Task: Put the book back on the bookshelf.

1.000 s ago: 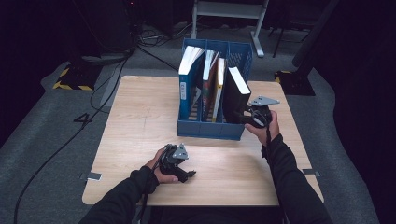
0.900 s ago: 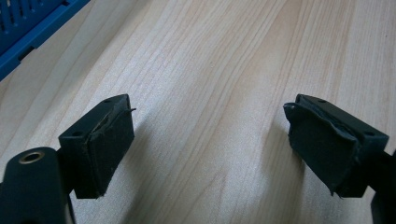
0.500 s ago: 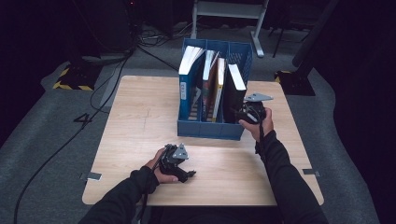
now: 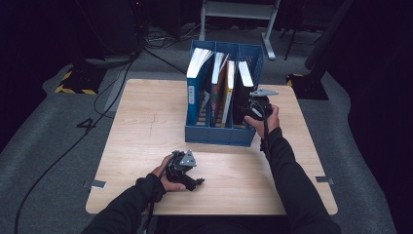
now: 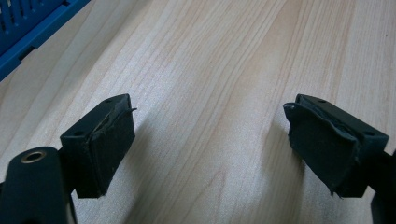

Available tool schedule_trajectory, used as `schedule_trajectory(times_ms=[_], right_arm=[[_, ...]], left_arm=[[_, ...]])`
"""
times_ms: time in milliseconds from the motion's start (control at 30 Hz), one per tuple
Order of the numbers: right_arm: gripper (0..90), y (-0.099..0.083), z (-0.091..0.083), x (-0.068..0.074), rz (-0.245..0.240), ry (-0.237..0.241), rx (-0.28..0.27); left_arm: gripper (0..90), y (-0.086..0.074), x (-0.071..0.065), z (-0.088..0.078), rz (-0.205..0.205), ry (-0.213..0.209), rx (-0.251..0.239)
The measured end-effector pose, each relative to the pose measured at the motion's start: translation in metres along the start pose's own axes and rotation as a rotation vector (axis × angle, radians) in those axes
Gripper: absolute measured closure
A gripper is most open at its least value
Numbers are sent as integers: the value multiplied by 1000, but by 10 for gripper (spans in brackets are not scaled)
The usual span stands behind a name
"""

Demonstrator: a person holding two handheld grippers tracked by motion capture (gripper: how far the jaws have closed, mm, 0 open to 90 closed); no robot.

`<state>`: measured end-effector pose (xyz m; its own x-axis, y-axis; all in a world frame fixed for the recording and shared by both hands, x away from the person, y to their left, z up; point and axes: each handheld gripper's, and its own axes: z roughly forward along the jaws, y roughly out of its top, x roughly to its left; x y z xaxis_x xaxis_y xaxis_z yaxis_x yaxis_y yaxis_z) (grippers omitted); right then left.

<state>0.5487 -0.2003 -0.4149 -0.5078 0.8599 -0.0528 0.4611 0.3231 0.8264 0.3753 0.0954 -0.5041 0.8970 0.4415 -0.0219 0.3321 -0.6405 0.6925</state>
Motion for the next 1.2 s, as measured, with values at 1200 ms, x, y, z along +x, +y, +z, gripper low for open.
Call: schedule_trajectory(times_ms=[1200], right_arm=[[349,-10,-32,3,-81,22,12]], left_arm=[[148,0,0,0,0,0,1]])
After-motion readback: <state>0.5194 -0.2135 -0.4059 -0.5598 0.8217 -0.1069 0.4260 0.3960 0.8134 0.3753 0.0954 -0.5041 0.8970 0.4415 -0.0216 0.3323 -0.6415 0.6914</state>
